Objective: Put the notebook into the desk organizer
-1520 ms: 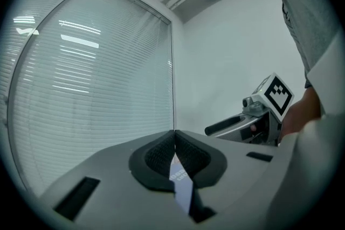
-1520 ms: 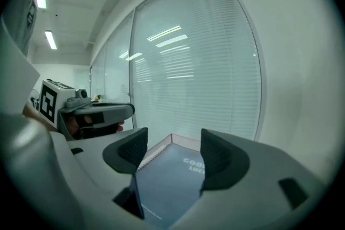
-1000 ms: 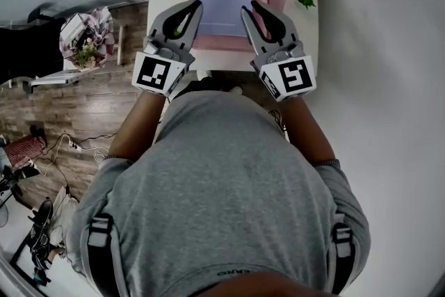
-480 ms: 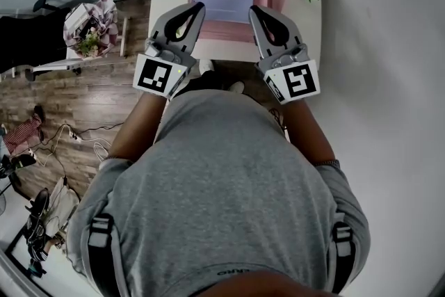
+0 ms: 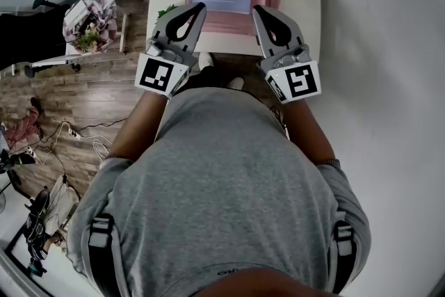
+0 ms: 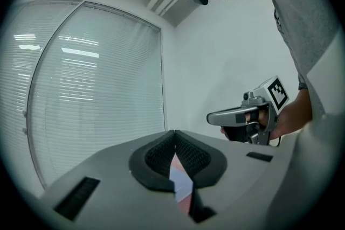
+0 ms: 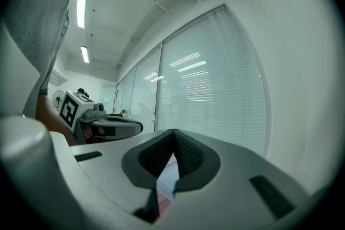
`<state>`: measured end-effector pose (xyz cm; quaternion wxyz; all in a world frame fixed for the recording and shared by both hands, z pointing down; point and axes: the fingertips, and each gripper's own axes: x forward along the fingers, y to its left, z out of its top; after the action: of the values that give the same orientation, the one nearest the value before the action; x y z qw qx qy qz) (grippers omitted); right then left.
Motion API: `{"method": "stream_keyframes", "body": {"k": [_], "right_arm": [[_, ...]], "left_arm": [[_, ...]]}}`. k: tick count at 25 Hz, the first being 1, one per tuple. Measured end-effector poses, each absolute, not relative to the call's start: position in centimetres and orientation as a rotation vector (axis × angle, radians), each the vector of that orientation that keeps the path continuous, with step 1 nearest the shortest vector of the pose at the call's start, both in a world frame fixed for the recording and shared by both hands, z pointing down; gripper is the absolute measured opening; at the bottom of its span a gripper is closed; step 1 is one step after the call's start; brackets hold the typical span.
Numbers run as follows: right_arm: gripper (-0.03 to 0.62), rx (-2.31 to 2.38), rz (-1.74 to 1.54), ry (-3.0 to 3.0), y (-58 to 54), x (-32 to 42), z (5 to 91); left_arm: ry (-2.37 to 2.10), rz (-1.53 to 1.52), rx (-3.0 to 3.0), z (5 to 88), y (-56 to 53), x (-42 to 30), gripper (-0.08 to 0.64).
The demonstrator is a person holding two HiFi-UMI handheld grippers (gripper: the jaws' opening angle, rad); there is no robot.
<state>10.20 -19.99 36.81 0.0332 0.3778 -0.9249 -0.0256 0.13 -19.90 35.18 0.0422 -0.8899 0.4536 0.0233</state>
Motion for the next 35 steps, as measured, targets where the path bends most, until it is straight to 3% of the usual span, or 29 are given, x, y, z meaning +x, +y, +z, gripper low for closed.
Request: {"method": "stream_keyframes", "body": {"k": [35], "right_arm": [[0.006, 1.143, -0.088, -2.833, -18.6, 10.6, 37.6]], "left_arm": [[1.41, 0.083, -2.706, 36.3, -18.4, 0.0, 0.02]]}}
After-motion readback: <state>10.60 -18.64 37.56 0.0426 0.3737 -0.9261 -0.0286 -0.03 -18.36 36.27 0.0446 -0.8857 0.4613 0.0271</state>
